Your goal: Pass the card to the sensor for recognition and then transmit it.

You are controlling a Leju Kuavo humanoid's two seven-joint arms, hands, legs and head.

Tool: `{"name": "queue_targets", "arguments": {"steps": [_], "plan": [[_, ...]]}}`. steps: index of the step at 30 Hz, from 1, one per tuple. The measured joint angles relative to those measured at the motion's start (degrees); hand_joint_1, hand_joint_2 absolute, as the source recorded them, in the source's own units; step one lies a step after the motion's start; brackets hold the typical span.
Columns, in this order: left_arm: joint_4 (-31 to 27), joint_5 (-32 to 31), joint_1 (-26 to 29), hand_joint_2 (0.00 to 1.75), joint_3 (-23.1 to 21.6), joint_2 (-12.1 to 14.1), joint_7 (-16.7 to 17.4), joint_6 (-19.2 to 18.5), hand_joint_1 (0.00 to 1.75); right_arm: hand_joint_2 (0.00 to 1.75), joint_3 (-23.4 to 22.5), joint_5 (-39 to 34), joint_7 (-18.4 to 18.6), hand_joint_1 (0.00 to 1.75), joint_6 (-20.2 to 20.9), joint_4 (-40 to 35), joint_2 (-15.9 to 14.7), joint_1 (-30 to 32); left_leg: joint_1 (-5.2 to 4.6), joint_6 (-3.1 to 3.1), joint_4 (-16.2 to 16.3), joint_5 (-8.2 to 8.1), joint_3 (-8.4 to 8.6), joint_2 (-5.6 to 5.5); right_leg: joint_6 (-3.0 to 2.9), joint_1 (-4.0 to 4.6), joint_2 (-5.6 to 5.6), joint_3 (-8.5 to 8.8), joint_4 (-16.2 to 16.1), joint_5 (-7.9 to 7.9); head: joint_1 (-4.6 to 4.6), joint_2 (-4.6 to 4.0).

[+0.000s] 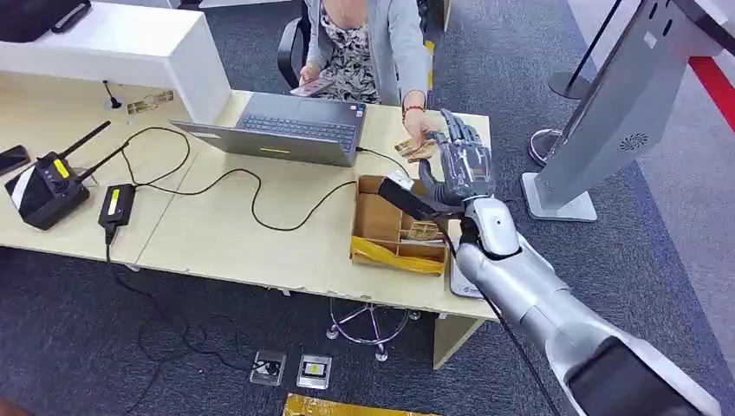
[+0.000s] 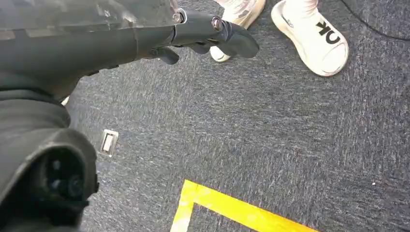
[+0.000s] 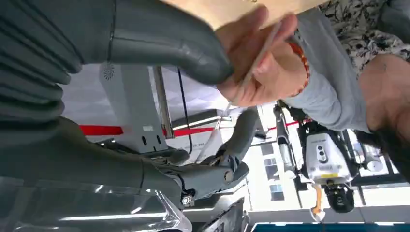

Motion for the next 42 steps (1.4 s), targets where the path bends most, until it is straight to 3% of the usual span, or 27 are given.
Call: {"name": "queue_targets", "arguments": {"steps": [4,15,21,22,27,34,42], "plan": [[0.0,0.1,0.2,0.00,0.0,0.0,0.5,0.1,0.00,0.00,-0.1,-0.1,-1.8,0.00,0.3,0.5,0.2,0.1,0.00,0.00,0.0,0.00,0.00,0.00,0.00,0.00,-0.02,0.01,0.0,0.00,0.00,0.00],[0.0,0.7,0.9,0.00,0.2,0.0,0.6,0.1,0.00,0.00,-1.1,0.7,-2.3,0.00,0.0,0.6,0.5,0.5,0.00,0.00,0.0,0.00,0.00,-0.01,0.00,0.00,-0.02,0.01,0.0,0.00,0.00,0.00],[0.0,1.3,1.3,0.00,0.2,0.0,1.0,0.3,0.00,0.00,-1.2,3.0,4.7,0.00,4.5,-6.9,-0.8,4.0,0.00,0.00,0.0,0.00,0.03,0.00,0.00,0.00,-0.03,0.00,0.0,0.00,0.00,0.00],[0.0,1.4,1.4,0.00,0.2,0.0,1.1,0.5,0.00,1.75,-1.4,3.4,6.4,0.00,6.0,-9.3,-1.3,4.9,0.00,0.00,0.0,0.00,0.03,0.00,0.00,0.00,-0.03,0.01,0.0,0.00,0.00,0.00],[0.0,2.1,1.5,0.00,0.4,0.0,1.7,0.7,0.00,1.75,-1.6,4.7,9.9,0.00,9.2,-19.7,-3.9,9.2,0.00,-0.02,0.0,-0.02,0.06,0.05,0.00,0.00,0.09,-0.01,0.0,0.00,0.00,0.00],[-0.1,2.6,1.6,0.00,0.4,0.0,1.7,1.6,0.00,1.75,-1.5,5.1,14.4,0.00,7.8,-35.4,-9.0,15.4,0.00,-0.02,0.0,-0.02,0.04,0.05,0.00,0.00,0.08,-0.01,0.0,0.00,0.02,0.00],[-0.3,2.5,1.6,0.00,0.4,0.4,1.7,2.0,0.00,1.75,-0.9,9.5,16.6,0.00,7.4,-43.7,-10.8,21.2,0.02,-0.06,0.0,-0.05,0.05,0.09,-0.01,0.01,0.14,-0.01,0.0,-0.01,-0.02,0.00]]}}
